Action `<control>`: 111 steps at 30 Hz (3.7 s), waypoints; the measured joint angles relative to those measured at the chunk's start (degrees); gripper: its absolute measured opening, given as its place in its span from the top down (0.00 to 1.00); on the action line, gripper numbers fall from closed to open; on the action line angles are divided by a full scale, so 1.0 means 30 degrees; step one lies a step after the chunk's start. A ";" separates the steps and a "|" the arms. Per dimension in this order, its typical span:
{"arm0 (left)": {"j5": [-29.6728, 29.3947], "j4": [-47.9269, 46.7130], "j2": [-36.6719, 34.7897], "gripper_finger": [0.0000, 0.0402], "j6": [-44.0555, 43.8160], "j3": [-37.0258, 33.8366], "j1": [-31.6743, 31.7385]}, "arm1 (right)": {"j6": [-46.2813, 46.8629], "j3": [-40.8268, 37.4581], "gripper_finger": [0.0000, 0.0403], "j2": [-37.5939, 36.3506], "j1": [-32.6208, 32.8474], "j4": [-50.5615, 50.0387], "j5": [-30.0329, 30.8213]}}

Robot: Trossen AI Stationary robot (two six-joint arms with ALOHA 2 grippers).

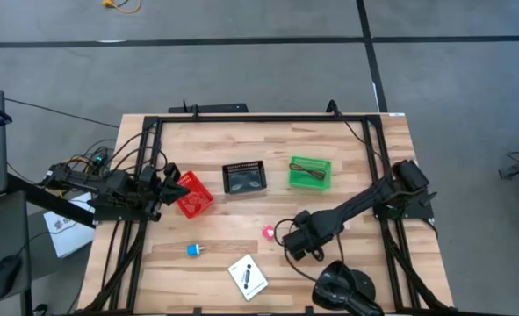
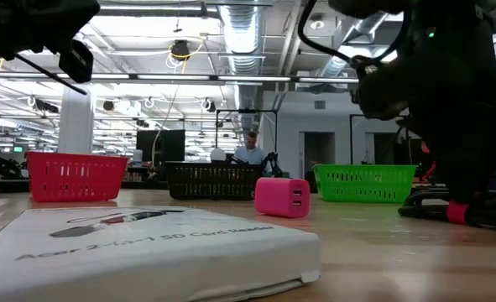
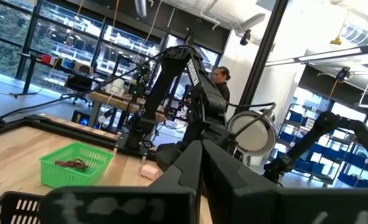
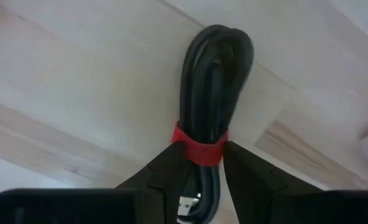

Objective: Pick and place items into bin
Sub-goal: Put the black charger cable into the green bin, then put the blue charger adapter into the black bin

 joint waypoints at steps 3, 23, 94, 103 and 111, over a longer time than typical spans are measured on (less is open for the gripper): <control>-0.0007 -0.0083 0.0005 1.00 0.0000 0.0000 0.0000 | -0.0525 0.0061 0.73 0.0581 -0.0226 -0.0153 -0.0551; -0.0015 -0.1001 0.0013 1.00 -0.0045 0.0000 0.0007 | -0.4030 0.0007 0.92 0.1104 -0.1194 0.0038 0.0265; -0.1217 -0.2122 0.0020 0.91 0.0273 0.0000 0.0007 | -1.8060 0.1086 0.80 -0.0203 -0.8107 -0.4566 1.0253; -0.1679 -0.1774 0.0020 0.85 0.0504 0.0000 0.0002 | -1.9687 0.1240 0.66 -0.0203 -0.8099 -0.5032 1.0379; -0.3545 0.0060 0.0013 0.85 0.1690 0.0397 0.0007 | -1.7061 0.4458 0.67 -0.0217 -0.7652 -1.0153 1.4361</control>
